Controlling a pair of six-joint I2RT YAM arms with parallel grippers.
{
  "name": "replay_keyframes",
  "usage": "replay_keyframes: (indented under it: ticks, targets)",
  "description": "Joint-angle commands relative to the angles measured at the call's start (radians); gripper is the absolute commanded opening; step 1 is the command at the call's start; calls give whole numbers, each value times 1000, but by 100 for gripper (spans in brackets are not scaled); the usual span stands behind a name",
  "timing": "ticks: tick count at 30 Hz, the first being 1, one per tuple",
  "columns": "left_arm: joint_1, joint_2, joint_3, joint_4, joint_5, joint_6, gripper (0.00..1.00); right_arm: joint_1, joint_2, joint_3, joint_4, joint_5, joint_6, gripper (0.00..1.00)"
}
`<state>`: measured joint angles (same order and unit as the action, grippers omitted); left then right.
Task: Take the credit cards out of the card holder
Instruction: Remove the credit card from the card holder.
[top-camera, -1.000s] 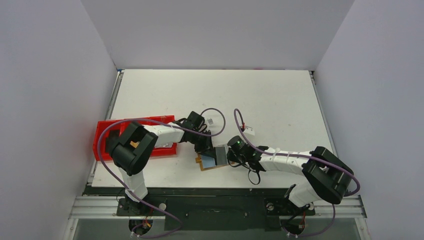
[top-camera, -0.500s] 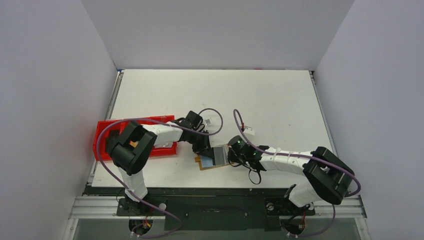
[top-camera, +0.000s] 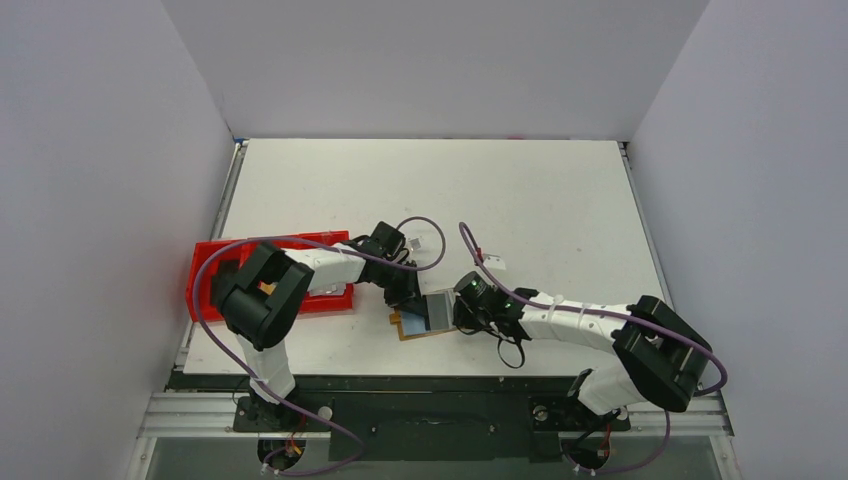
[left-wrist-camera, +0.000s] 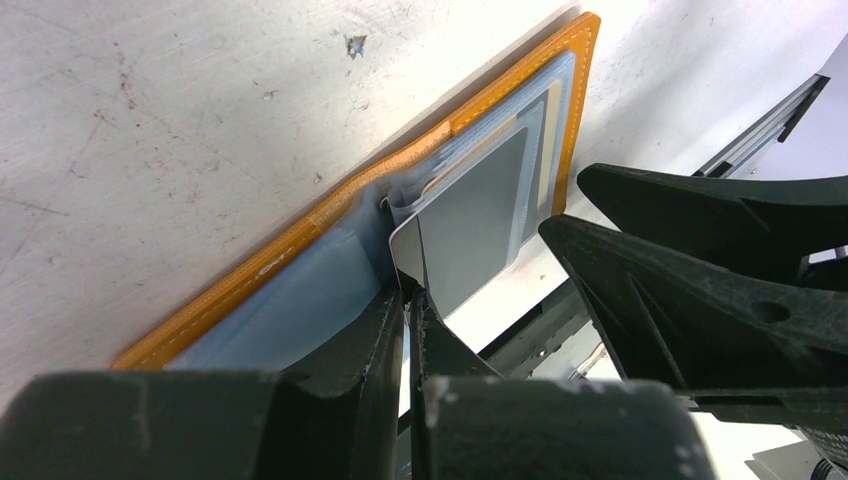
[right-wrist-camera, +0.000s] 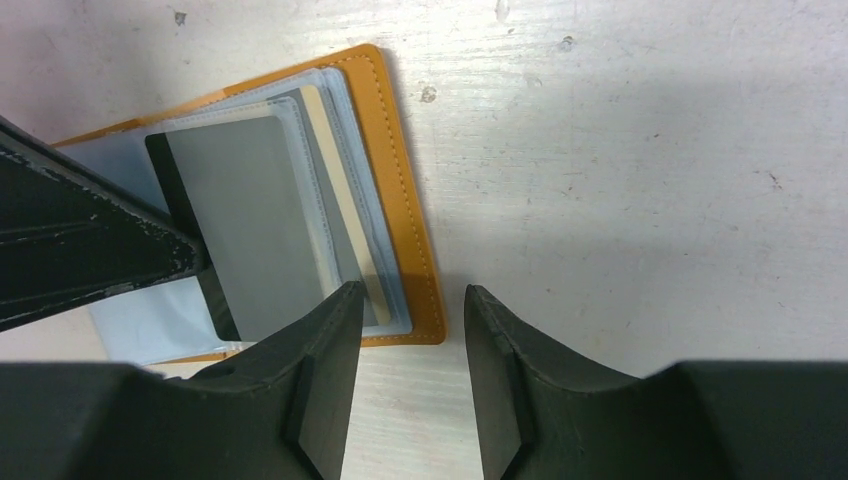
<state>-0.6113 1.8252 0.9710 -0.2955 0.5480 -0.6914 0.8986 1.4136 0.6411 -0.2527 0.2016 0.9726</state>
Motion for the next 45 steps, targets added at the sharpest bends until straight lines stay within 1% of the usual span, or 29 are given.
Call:
replay_keyframes:
  ticks: [1,7,17,21,24,29,45]
  targets:
    - [12,3,-7,-40,-69,39,0,16,-14,53,-7,13,-23,40]
    - [12,8,-6,-34,-64,36,0,25,-35,69,14,43,-22,41]
    - [11,11,-4,-36,-58,36,0,61,109,141,-28,91,-41,40]
    - [12,8,-3,-38,-58,37,0,88,146,172,-94,158,-41,38]
    - [12,10,-1,-40,-59,38,0,98,155,176,-131,185,-31,30]
    - [12,12,1,-43,-56,39,0,109,154,160,-138,198,-20,23]
    - [24,7,11,-79,-63,65,0,138,264,193,-185,187,-28,23]
